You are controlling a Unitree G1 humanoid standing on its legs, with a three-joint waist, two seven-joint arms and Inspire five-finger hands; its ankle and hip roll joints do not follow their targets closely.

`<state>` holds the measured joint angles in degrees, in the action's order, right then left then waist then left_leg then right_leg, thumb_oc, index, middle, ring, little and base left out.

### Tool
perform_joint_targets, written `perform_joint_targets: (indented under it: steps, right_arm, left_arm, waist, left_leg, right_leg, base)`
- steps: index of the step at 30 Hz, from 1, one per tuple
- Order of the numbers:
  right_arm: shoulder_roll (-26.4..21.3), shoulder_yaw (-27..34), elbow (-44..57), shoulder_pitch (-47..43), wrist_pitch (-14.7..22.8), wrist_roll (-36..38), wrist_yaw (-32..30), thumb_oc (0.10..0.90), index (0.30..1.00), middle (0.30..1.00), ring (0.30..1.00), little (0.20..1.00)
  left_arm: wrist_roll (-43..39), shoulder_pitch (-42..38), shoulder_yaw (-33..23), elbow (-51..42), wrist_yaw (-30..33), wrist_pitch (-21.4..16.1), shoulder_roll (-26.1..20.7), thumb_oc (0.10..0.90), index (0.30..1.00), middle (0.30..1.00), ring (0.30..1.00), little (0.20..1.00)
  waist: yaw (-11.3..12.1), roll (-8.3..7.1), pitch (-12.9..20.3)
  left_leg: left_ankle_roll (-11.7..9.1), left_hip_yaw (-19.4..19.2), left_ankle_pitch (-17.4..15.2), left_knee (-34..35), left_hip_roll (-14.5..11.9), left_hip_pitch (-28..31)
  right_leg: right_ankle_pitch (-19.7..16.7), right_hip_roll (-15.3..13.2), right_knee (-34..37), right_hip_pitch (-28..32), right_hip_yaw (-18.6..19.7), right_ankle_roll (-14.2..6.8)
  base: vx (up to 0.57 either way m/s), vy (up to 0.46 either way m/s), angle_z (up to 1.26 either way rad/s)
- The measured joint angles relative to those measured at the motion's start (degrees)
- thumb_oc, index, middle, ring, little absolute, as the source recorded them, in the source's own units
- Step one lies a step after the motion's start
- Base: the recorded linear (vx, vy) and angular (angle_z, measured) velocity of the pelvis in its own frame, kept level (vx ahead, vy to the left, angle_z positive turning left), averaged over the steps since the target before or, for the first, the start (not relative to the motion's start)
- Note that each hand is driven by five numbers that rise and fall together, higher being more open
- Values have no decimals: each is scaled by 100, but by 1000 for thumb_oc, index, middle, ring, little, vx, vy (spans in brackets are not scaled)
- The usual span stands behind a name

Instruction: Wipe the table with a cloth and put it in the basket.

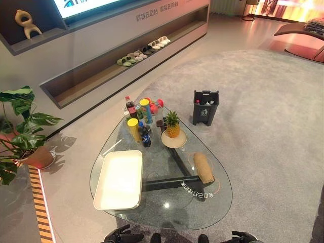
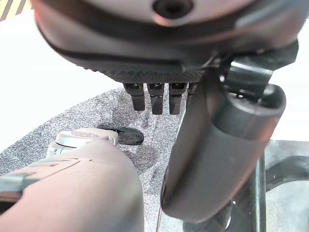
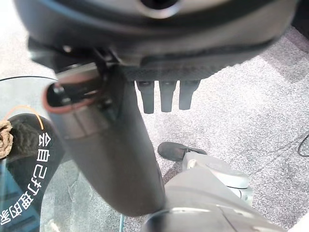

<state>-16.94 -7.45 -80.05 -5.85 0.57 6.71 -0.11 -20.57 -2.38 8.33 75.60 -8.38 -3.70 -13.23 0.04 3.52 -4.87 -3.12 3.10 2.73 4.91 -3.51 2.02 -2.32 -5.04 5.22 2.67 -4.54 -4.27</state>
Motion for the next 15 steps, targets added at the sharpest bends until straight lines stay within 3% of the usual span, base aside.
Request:
perform_joint_targets:
  steps: [15]
  right_arm:
    - [2,0,-1,1,-2,0,5,800,900,900,900,900]
  left_arm:
    - [11,3,-5,-1,-117,-5,32,800,900,900,900,900]
  waist:
    - [2,-44,-27]
  left_leg:
    - [-1,0,0,0,-1,11]
  right_leg:
    - [0,1,0,12,-1,0]
  base:
    - [0,0,0]
